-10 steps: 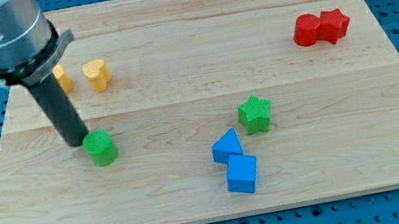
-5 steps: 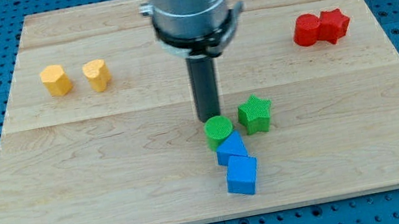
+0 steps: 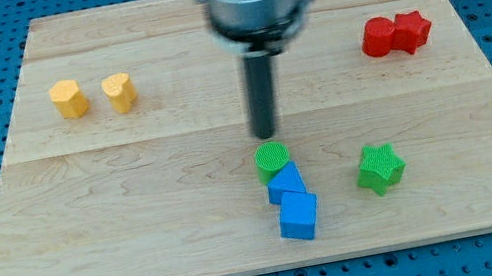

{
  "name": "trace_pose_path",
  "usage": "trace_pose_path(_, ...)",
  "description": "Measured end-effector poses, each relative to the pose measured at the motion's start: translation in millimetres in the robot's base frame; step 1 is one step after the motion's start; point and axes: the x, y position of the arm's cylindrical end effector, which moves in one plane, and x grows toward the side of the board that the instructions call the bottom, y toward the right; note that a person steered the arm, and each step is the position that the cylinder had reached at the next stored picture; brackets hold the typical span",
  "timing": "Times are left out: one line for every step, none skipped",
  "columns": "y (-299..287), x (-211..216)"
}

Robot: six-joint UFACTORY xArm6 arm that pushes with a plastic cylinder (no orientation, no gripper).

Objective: Move green blocks towards bottom right of the board

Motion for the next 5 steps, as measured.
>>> trace_pose_path(-15.5,24.9)
trace_pose_path(78.3,23.0)
trace_pose_path(105.2,19.6)
trace_pose_path(41.9,13.6)
trace_pose_path(78.1,34.0)
